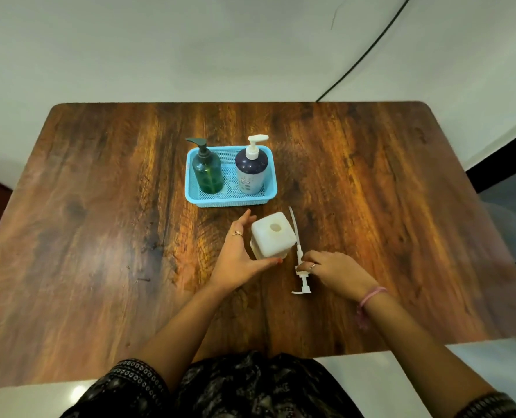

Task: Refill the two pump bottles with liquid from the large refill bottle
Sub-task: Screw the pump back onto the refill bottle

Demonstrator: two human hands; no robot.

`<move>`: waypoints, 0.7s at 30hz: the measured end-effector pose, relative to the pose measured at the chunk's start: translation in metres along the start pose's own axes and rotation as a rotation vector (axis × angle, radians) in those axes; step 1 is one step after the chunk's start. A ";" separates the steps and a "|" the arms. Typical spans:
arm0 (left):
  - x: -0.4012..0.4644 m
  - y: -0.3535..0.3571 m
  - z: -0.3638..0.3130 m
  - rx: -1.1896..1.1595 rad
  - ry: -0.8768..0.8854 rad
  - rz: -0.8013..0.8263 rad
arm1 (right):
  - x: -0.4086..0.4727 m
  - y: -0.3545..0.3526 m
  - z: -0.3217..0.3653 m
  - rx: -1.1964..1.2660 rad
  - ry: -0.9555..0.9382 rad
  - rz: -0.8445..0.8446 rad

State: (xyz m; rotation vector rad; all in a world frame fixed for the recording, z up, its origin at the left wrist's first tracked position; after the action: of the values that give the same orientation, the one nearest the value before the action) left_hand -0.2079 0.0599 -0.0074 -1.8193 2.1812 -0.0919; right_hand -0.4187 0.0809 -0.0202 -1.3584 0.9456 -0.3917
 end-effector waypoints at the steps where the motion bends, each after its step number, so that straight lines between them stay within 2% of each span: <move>1: 0.001 0.003 0.002 -0.007 -0.004 -0.014 | 0.000 0.002 0.002 -0.020 -0.031 0.009; 12: 0.000 0.018 0.001 -0.101 -0.014 -0.142 | 0.013 0.017 -0.001 -0.011 -0.172 -0.034; 17: 0.004 0.018 -0.003 -0.133 -0.006 -0.179 | 0.013 0.012 -0.012 0.111 -0.164 -0.065; 21: 0.015 0.012 -0.021 -0.169 0.031 -0.222 | 0.009 -0.018 -0.033 0.282 -0.114 -0.172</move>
State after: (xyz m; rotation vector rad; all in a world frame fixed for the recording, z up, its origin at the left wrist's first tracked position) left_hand -0.2270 0.0452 0.0066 -2.1631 2.0539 0.0176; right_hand -0.4336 0.0495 -0.0040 -1.1923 0.6539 -0.5512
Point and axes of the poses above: each hand's wrist, its own x-axis towards the middle knuckle, its own y-axis out of the palm, z = x × y, the point moved 4 cm from there along x, towards the middle knuckle, and after that the axes turned 11 degrees about -x, right-handed, at the moved point
